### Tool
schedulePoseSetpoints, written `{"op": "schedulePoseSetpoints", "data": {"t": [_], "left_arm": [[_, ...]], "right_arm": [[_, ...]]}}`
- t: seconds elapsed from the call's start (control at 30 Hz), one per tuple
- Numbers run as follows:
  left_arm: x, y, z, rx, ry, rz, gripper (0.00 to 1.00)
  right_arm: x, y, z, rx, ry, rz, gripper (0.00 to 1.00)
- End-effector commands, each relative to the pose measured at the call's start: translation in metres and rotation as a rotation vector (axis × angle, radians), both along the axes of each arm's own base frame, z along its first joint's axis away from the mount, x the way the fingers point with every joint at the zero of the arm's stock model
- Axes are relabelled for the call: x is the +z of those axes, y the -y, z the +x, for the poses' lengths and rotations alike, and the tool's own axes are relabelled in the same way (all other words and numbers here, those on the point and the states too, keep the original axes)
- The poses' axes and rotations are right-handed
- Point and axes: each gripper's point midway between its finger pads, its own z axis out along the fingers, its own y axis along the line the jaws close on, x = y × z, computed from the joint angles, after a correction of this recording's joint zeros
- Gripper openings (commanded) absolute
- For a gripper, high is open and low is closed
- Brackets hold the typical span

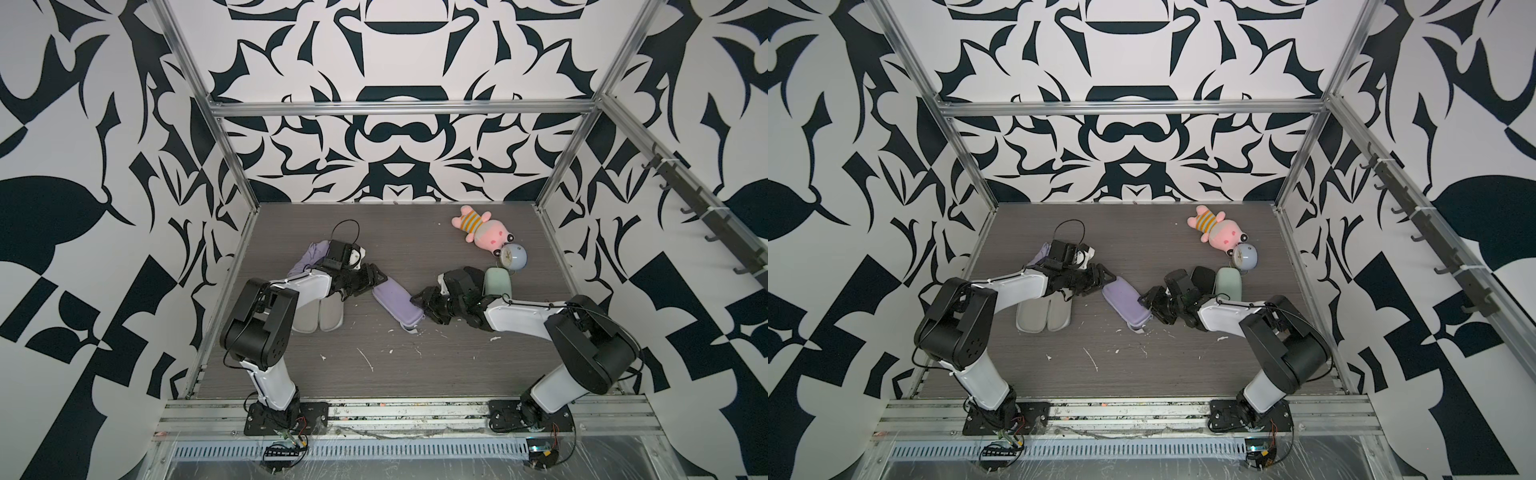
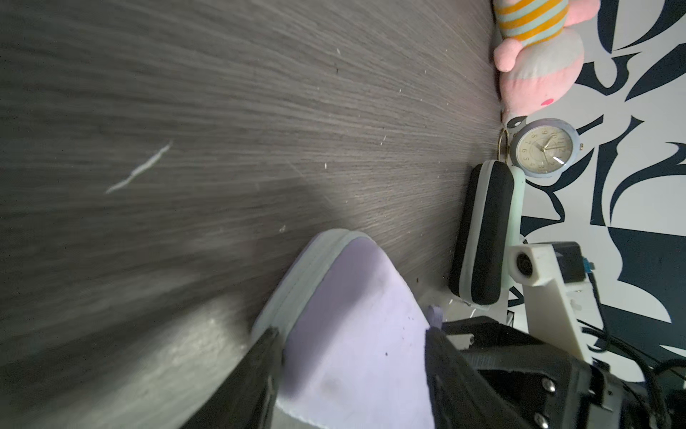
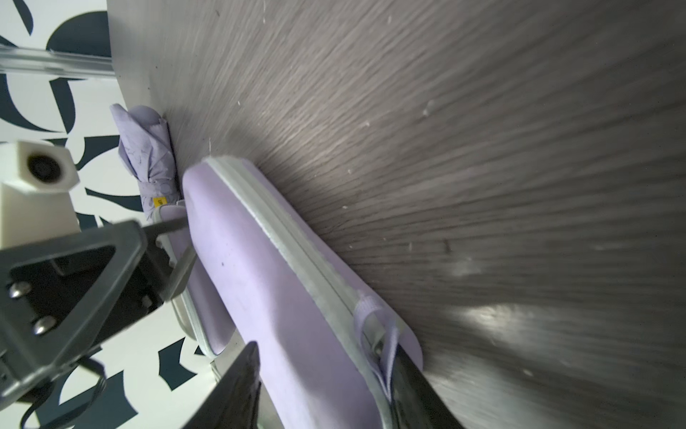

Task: Put umbrellas into zippered umbrella sleeves
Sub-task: Adjust the umbrella sleeve at the center of the board.

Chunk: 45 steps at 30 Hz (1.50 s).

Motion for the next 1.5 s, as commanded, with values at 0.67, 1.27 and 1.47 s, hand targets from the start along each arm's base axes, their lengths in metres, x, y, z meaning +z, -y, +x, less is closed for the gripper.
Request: {"op": "schedulePoseSetpoints", "data": {"t": [0.67,1.27,1.47], "left_arm": [[0.038,-0.005,-0.038,-0.085,-0.104,-0.082,0.75],[-0.008,0.005,-0.1,-0.164,-0.324,-0.109,0.54],[0.01,0.01,-0.078,-0.128,-0.245,-0.169,0.65]], "right_arm": [[0.015,-0.019,0.005,-0.056,0.026,0.139,0.54],[0.011,-0.057,0.018,0.123,0.101,0.137,0.44],[0.028,-0.071,0.02,0.184,0.152,0.257,0.09]]}}
